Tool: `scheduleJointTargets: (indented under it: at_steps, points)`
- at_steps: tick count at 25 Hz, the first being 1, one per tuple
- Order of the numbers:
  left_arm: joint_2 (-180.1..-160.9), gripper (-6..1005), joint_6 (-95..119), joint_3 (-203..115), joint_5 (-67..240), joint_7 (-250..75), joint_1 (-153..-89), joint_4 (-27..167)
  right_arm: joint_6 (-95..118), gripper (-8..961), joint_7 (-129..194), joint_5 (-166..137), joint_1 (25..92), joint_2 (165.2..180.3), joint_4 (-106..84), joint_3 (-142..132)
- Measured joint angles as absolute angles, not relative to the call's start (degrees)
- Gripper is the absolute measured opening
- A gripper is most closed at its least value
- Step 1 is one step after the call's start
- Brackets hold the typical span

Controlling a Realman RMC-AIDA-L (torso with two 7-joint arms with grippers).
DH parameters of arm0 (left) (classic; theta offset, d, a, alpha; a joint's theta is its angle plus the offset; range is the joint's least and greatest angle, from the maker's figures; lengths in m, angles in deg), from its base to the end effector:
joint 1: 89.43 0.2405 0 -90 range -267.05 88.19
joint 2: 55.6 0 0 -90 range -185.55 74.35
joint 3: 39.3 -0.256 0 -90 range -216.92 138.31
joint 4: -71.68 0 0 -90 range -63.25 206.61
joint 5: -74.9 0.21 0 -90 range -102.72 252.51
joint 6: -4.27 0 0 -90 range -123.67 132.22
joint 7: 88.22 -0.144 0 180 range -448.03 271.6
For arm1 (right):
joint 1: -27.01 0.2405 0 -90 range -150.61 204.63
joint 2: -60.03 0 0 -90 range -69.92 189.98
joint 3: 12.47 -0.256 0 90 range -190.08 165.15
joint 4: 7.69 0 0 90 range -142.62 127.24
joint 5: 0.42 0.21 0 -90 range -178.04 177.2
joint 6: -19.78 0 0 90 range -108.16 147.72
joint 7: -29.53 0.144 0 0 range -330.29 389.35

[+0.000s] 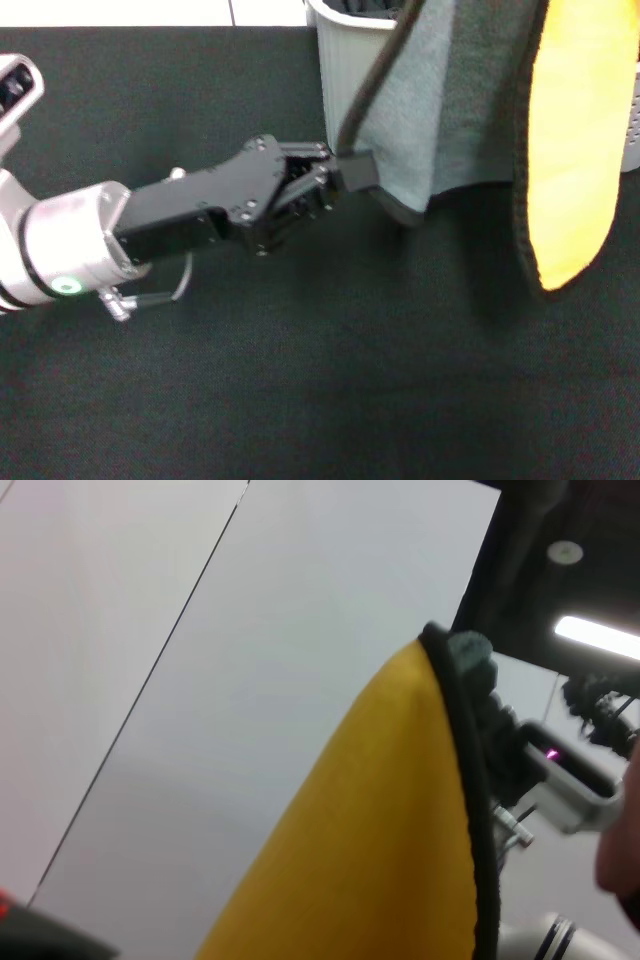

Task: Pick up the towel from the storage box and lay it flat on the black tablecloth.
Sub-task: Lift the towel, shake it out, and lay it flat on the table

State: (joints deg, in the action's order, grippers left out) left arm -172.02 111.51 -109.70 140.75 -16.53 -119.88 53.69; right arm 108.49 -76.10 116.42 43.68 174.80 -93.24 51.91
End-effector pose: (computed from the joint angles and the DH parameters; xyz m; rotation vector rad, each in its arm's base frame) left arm -0.2037 0.2835 -0.0108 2.5835 0.5565 1.5799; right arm 0.0998 0.2927 0.1337 -2.3334 -0.5647 1.1941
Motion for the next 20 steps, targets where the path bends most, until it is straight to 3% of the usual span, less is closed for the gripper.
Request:
scheduleJointTargets:
  at_steps: [3, 9, 16, 20]
  points:
    - [-170.45, 7, 114.9, -109.7, 137.8, -15.4, -119.6, 53.4, 109.9, 13, -74.2, 116.5, 42.6, 174.65, -90.7, 51.5]
    - [-165.29, 7, 118.3, -109.7, 133.5, -8.2, -119.0, 50.1, 117.3, 13, -66.6, 116.3, 40.4, 174.4, -81.8, 48.2]
    - [-162.76, 7, 117.9, -109.7, 136.7, -2.0, -120.6, 43.1, 120.5, 13, -65.8, 116.8, 38.4, 173.49, -74.4, 48.0]
    - [-162.25, 7, 119.0, -109.8, 142.2, -0.6, -121.5, 41.1, 121.4, 13, -65.6, 117.5, 34.2, 173.46, -75.6, 51.6]
